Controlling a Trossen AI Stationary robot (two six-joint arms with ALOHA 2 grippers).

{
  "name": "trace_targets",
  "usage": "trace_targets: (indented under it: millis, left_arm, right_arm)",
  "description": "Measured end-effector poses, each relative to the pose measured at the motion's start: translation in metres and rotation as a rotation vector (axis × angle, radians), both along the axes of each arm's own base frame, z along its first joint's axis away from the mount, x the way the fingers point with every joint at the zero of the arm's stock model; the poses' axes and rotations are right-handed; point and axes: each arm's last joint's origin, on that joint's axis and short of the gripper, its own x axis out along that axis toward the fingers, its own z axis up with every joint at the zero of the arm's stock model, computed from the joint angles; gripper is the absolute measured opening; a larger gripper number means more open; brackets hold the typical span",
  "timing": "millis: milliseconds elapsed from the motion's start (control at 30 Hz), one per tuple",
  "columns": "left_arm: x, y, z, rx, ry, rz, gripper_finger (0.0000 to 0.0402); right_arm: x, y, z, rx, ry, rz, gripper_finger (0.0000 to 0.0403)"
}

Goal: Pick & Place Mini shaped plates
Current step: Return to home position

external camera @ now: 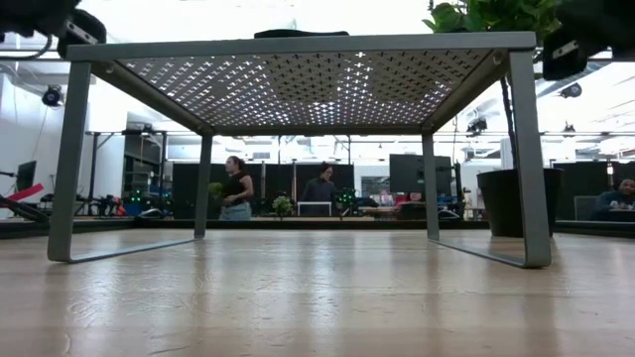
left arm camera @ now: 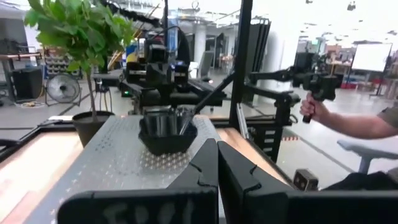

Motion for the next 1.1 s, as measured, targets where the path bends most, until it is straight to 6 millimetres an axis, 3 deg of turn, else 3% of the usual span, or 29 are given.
trace_targets:
  millis: [233, 500, 867, 1100]
  left_arm:
    - [-0.004, 0.003, -0.021, 0.016, 0.008, 0.008, 0.0]
    - [-0.002, 0.003, -0.028, 0.022, 0.031, 0.025, 0.0]
    - [0.004, -0.001, -0.054, 0.075, 0.092, 0.035, 0.0]
    - [0.006, -0.003, -0.059, 0.084, 0.067, 0.047, 0.0]
  right_arm:
    - [-0.001, -0.001, -0.008, 0.01, 0.056, 0.001, 0.0008]
    - [-0.002, -0.003, -0.014, -0.037, 0.109, -0.08, 0.0008]
    - [0.002, -0.001, -0.043, -0.025, 0.234, -0.084, 0.0008]
    - [0.003, -0.001, -0.042, -0.031, 0.217, -0.072, 0.0008]
